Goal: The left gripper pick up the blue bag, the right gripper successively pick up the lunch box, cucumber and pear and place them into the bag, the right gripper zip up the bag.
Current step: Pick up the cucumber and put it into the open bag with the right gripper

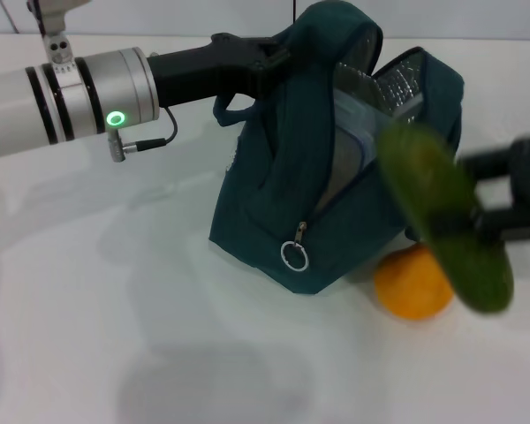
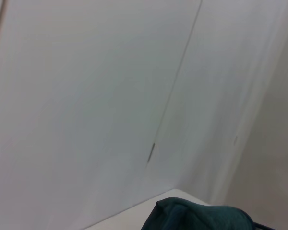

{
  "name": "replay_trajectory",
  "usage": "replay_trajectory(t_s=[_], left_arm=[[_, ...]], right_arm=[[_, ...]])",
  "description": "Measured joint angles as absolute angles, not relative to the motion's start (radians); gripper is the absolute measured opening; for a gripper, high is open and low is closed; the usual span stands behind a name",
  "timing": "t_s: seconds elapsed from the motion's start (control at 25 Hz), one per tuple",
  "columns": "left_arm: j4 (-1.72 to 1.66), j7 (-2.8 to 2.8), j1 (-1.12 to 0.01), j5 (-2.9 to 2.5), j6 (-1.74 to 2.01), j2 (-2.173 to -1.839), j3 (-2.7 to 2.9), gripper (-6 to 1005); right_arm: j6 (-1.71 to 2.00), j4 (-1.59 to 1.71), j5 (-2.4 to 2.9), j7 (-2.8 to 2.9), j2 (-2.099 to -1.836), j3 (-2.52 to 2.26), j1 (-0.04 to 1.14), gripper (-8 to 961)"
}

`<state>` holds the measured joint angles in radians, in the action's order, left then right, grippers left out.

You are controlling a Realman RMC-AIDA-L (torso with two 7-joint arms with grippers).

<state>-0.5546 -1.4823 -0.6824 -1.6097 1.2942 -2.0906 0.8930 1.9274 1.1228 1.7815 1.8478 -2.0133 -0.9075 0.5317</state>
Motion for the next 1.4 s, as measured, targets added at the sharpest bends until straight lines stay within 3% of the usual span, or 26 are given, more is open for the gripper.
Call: replay_trajectory(t_s=[0.52,1.4], left_arm=[[-0.561,-1.501,-0.696,-1.605,1.317,-2.091,0.93,54],[-0.566,-1.525,-0.707,-1.571,1.342,-2.086,0.933,55]], right_arm=[[1.8,0.746,1.403,1.509,-2.011,-0.733,0.538,603],[1.658,0.434,1.368,1.12,-2.025,-0.893,0.635,650]])
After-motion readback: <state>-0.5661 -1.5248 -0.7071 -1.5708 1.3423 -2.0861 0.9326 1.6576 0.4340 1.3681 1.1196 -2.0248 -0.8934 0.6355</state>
